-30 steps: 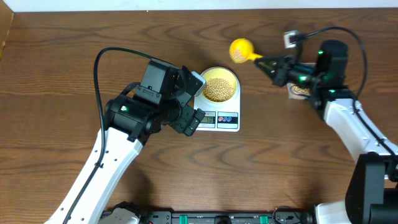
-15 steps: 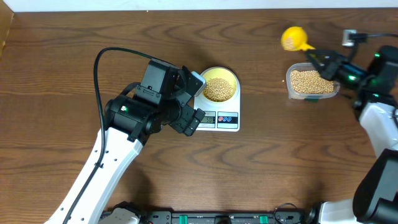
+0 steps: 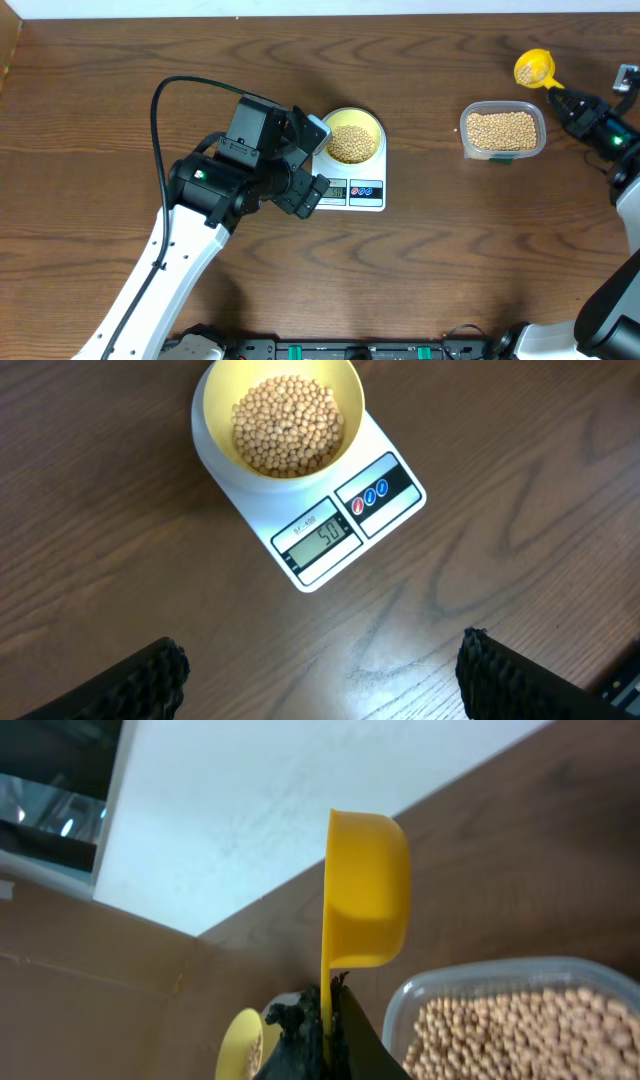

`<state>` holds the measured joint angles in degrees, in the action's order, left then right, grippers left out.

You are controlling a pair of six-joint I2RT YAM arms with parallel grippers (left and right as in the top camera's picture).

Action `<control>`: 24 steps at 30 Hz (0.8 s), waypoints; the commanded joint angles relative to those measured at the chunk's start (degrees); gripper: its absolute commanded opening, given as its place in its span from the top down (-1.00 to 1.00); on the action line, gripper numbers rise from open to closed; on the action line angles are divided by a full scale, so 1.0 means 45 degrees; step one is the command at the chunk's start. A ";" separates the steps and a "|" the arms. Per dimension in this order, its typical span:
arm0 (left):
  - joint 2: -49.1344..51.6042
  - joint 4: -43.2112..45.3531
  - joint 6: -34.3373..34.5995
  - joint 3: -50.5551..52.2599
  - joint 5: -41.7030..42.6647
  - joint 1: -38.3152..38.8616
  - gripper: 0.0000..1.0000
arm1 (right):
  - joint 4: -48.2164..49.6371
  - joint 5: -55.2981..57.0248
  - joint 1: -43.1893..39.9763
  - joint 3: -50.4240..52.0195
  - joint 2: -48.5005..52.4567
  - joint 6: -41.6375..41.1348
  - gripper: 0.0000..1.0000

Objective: Scoop item into bowl and weigh 50g on scale
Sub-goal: 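Lower the yellow scoop with the right gripper into the soybean tub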

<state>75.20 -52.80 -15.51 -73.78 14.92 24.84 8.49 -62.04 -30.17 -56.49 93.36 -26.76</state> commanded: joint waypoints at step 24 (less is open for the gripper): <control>-0.0112 -0.0068 -0.0214 0.0024 0.0063 -0.0039 -0.76 | -0.4279 0.1175 0.0058 0.0019 0.0117 0.5591 0.98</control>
<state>75.20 -52.80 -15.49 -73.78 14.92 24.84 -9.74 -60.10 -30.09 -56.49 93.36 -6.31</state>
